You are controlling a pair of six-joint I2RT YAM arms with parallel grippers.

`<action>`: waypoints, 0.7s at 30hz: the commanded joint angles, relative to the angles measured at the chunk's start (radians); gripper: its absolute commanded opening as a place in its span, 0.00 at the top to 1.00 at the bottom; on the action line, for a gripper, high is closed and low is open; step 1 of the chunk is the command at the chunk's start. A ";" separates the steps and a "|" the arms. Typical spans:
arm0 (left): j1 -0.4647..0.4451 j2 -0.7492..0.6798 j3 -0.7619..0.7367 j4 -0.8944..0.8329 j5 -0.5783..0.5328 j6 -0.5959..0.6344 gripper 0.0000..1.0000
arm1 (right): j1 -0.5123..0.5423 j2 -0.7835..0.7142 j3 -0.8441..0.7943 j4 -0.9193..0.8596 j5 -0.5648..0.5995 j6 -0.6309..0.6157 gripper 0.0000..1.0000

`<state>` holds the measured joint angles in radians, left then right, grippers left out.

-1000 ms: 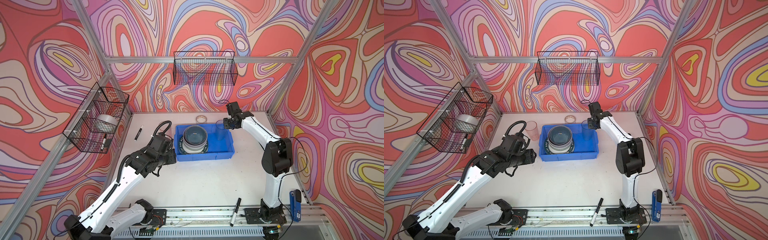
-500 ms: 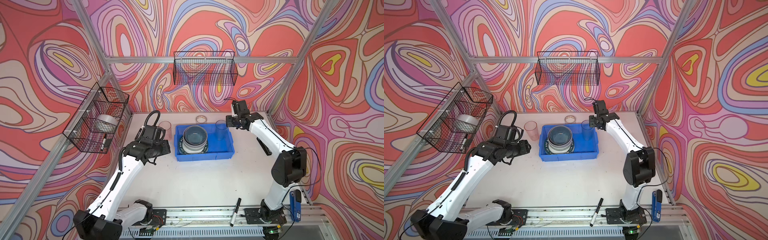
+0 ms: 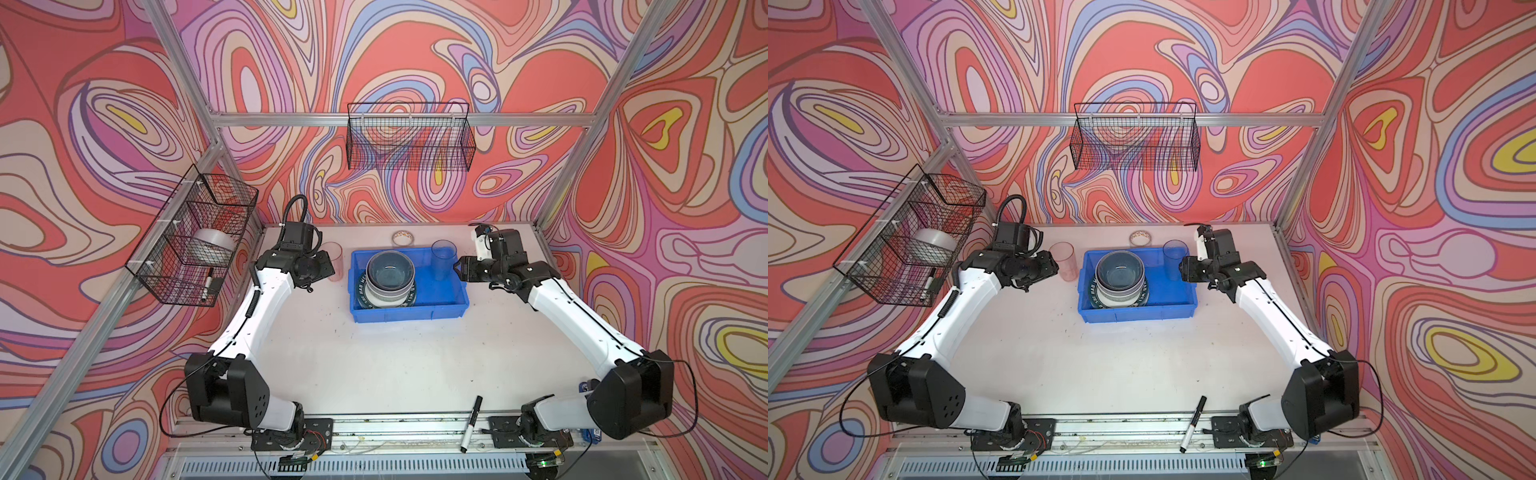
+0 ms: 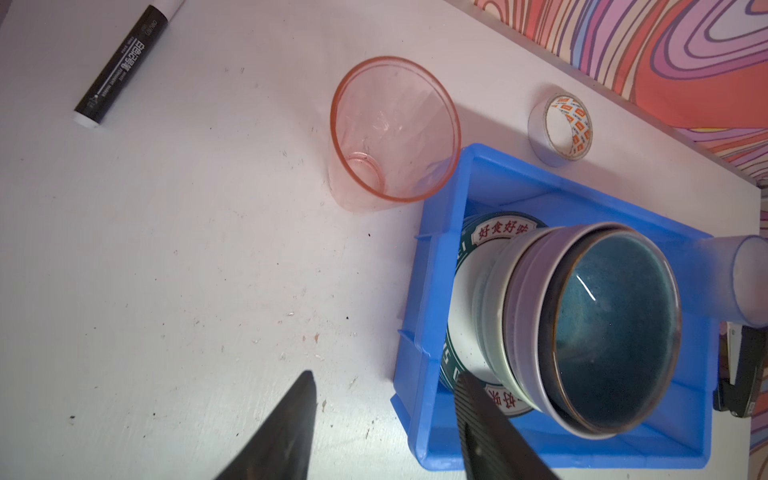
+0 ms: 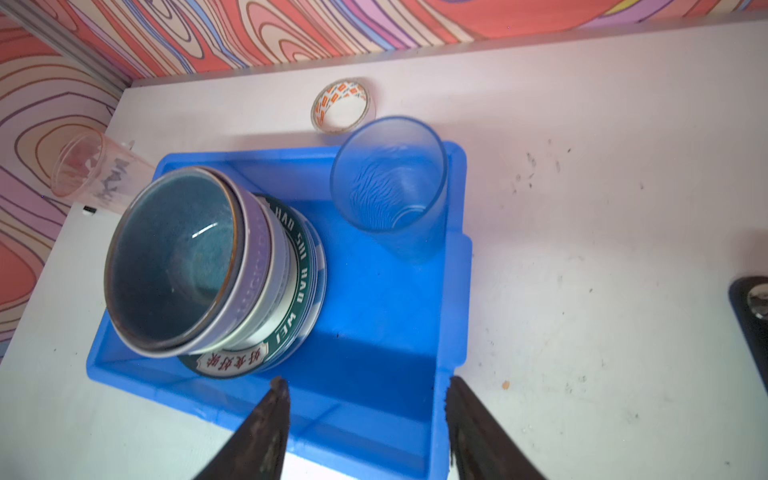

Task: Place the mixed dishes into the plastic bin
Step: 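Grip the pink cup beside the bin with the left gripper while the right gripper withdraws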

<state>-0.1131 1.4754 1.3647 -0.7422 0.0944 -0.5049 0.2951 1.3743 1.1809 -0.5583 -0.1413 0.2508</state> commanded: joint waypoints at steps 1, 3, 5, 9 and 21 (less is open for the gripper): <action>0.034 0.052 0.064 0.035 0.017 0.016 0.42 | -0.004 -0.068 -0.060 0.045 -0.056 0.041 0.39; 0.053 0.096 0.097 0.027 0.032 0.016 0.43 | -0.004 -0.101 -0.097 0.055 -0.070 0.049 0.39; 0.061 0.137 0.128 0.021 0.037 0.022 0.44 | -0.004 -0.136 -0.139 0.075 -0.086 0.061 0.39; 0.062 0.219 0.210 -0.007 0.017 0.035 0.46 | -0.004 -0.185 -0.210 0.120 -0.118 0.084 0.39; 0.064 0.517 0.564 -0.262 -0.022 0.115 0.54 | -0.004 -0.208 -0.236 0.099 -0.141 0.072 0.40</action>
<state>-0.0517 1.9648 1.8717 -0.8734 0.1047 -0.4339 0.2951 1.1687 0.9360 -0.4580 -0.2691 0.3332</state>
